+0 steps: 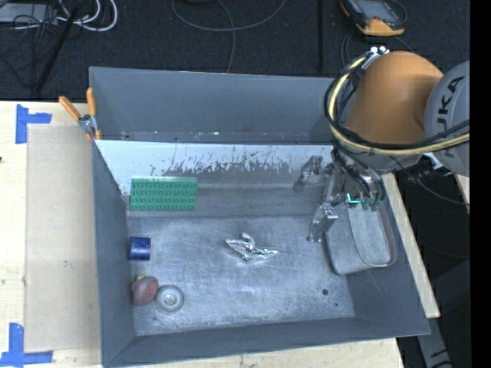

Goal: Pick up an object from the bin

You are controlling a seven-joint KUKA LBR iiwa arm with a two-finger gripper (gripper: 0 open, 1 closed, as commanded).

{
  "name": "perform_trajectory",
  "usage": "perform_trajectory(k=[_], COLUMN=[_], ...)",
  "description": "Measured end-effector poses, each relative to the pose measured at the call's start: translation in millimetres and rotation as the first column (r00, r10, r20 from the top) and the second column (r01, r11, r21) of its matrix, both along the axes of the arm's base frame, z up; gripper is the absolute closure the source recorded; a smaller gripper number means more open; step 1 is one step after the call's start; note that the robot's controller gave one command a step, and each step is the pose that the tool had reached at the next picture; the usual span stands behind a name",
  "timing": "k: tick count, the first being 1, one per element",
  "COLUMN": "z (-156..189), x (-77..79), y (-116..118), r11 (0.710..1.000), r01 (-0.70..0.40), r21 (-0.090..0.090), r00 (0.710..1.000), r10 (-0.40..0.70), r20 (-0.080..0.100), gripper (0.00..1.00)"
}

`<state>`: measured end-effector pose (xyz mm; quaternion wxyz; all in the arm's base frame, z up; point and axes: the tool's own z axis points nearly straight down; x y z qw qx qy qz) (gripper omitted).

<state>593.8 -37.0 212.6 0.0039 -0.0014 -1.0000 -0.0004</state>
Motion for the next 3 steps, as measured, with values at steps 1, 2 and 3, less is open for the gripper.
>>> perform_trajectory(k=[1,2,3], z=[-137.4,-133.3,8.3], x=[1.7,2.8,-16.5], y=[65.5,64.4,57.8], r11=[0.999,0.999,0.970], r01=[-0.040,-0.040,-0.242], r21=[0.001,0.000,-0.002], r00=[0.999,0.999,0.970], r10=[0.040,0.040,0.242], r20=[0.005,0.007,0.015], gripper=[0.00,1.00,1.00])
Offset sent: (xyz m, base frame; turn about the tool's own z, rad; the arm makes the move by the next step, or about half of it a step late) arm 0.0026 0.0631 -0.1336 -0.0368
